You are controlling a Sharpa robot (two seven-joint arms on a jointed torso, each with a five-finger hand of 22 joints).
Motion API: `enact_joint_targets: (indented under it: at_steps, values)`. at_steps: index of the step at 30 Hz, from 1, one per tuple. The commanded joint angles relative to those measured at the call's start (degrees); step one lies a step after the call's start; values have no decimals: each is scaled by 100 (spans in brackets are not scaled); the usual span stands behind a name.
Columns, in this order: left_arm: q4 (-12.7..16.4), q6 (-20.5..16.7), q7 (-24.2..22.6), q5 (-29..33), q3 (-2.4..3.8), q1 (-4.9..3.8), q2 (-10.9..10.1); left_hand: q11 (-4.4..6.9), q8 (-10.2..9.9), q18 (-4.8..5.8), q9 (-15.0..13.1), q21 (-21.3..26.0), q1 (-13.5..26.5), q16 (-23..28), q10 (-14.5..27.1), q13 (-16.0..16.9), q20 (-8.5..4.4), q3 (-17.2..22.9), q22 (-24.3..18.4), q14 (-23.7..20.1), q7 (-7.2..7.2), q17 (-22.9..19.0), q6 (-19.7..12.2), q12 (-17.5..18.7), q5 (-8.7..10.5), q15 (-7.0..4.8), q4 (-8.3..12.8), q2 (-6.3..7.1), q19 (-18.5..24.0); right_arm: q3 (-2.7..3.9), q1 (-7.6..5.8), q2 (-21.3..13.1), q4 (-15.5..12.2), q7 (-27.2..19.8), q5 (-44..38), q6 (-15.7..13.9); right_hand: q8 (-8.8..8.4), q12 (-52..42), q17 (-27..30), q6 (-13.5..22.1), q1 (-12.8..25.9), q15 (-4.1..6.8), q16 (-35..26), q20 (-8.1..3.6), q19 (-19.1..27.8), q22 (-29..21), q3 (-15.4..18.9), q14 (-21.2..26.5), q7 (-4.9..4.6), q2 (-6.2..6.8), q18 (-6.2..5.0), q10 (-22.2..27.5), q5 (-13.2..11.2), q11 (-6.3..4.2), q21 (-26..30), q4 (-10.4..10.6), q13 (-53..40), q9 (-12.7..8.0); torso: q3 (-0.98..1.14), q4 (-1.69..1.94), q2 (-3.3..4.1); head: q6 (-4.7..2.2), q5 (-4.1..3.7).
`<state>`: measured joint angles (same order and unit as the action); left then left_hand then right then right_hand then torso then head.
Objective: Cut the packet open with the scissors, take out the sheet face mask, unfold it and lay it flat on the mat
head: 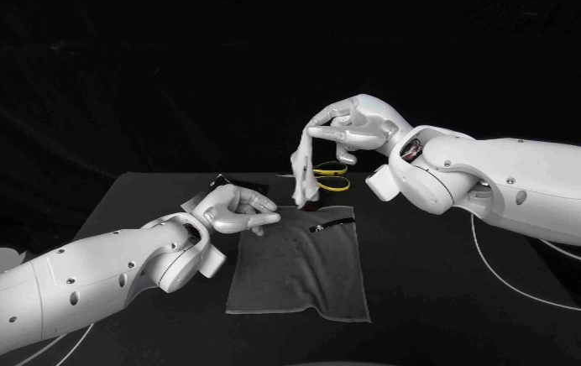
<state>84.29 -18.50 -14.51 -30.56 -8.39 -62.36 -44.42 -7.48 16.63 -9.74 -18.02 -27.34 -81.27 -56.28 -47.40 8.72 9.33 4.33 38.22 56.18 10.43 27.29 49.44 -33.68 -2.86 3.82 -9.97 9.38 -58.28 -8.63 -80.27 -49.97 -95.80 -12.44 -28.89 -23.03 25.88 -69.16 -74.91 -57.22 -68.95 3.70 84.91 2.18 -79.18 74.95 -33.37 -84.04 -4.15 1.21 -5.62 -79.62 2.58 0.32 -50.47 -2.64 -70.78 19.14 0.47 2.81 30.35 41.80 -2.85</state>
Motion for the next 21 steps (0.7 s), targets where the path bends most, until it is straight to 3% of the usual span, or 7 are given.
enact_joint_targets:
  at_steps: [1,6,8,10,21]
  values:
    - [-23,-212,93,139,2,16,83,5,35,-70,-11,28,-101,-15,7,-5,9,-100,-16,-30,6,-6,-23,-50,9,3,-49,-17,-41,8,-2,22,42,-80,60,6,223,-12,-961,-33,-21,33,19,-3,-17,269,-211,-456,11,-33,-95,-113,21,-74,19,-185,-1,312,-8,-11,1,2,19]
    - [-116,-372,140,218,-5,50,275,13,45,-70,-13,42,-204,-21,-4,-8,4,-162,-32,-34,-4,-11,-39,-87,9,-4,-75,-65,-53,8,5,94,72,-86,74,28,222,-19,-961,-31,-25,34,19,-3,-17,269,-214,-456,12,-35,-95,-117,21,-75,20,-189,-8,313,-11,-14,-1,16,34]
    - [-146,-419,139,293,-6,65,327,13,45,-70,-12,44,-228,-22,12,-13,3,-182,-36,-35,-7,-13,-57,-89,8,-4,-83,-72,-57,8,8,129,76,-88,93,40,222,-13,-958,-30,-26,34,16,-3,-18,270,-215,-456,12,-36,-95,-115,21,-75,18,-191,-4,314,-5,-17,-2,31,78]
    - [-172,-460,122,366,-6,77,374,9,47,-69,-11,49,-272,-26,38,-19,1,-215,-42,-36,-1,-15,-93,-97,8,-3,-95,-86,-64,8,13,170,86,-91,124,59,223,-15,-961,-30,-25,34,18,-3,-16,269,-214,-456,11,-37,-96,-116,20,-75,22,-190,-6,315,1,-17,2,24,101]
    - [-361,-551,-42,830,1,96,687,14,141,-68,-17,61,-444,-46,41,-29,-6,-284,-62,-28,-4,-23,-146,-171,8,-9,-138,-204,-91,9,39,266,101,-103,209,119,223,-14,-959,-28,-21,34,17,-3,-16,269,-211,-456,10,-39,-96,-116,20,-74,23,-188,-7,317,-14,-24,2,-30,121]
